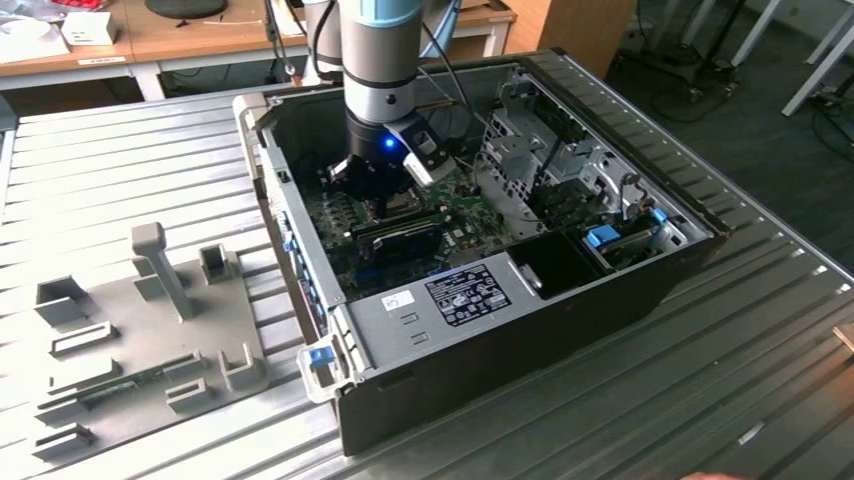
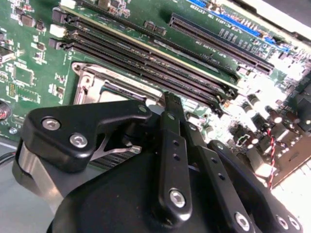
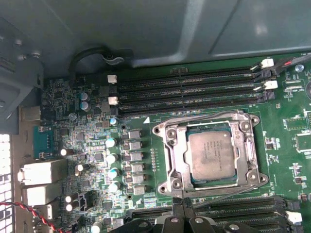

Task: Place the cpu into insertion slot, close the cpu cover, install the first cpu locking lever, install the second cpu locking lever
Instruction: 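Install the second cpu locking lever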

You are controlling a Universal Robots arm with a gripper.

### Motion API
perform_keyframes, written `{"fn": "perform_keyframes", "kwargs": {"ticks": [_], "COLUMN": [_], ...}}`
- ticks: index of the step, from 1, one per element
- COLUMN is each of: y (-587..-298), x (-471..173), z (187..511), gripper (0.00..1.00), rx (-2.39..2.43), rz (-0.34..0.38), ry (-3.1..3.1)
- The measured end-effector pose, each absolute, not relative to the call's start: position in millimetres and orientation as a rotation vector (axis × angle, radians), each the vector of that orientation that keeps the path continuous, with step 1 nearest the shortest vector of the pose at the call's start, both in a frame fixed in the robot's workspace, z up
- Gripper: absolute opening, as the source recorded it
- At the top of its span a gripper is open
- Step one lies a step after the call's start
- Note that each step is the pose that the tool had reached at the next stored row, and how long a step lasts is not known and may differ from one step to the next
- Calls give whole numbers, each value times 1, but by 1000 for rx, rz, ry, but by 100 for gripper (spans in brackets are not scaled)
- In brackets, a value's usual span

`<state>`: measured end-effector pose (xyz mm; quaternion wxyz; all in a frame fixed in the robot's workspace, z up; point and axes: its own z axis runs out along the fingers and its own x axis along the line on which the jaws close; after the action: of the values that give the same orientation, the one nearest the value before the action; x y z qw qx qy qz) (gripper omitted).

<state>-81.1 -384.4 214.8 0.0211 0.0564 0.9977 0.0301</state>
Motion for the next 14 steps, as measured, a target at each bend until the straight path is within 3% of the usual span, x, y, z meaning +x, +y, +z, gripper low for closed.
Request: {"fn": "perform_keyframes", "kwargs": {"ticks": [14], "y": [-384], "x": [-81], "z": [211], "gripper": [11], "rx": [176], "rz": [93], "ry": [3110]}}
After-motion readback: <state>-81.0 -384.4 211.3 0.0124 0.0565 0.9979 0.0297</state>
